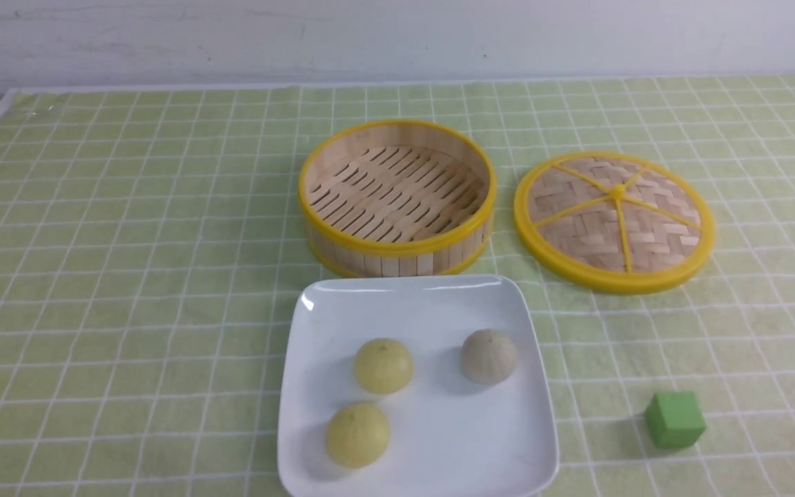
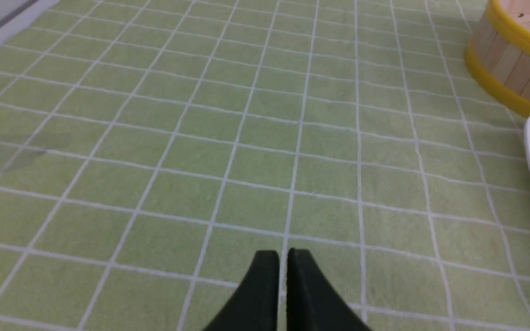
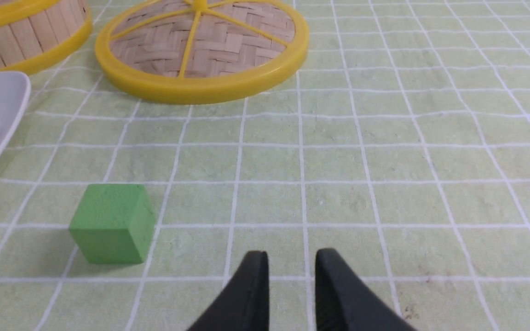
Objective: Put the steamed buns into the plate on the green tablecloth.
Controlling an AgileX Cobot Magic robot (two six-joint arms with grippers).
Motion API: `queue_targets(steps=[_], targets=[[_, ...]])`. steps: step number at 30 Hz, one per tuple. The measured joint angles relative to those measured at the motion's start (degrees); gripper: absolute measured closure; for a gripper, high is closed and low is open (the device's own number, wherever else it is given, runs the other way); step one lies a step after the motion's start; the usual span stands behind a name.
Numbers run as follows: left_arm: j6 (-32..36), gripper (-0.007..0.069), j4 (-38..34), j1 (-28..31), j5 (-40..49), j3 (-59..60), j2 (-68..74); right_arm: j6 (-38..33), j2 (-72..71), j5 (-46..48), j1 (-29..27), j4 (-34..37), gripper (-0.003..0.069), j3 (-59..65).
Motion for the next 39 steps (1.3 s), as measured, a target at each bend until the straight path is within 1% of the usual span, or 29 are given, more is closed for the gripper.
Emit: queue_targets(steps=[10,39], targets=[[0.22,0.0556,-0.08,0.00,0.00,0.00,0.00,0.00,0.00,0.00,0.00,0.00,0.0461,0.00],[0.22,0.0556,-0.08,0.00,0.00,0.00,0.00,0.00,0.00,0.00,0.00,0.00,0.0423,0.00]])
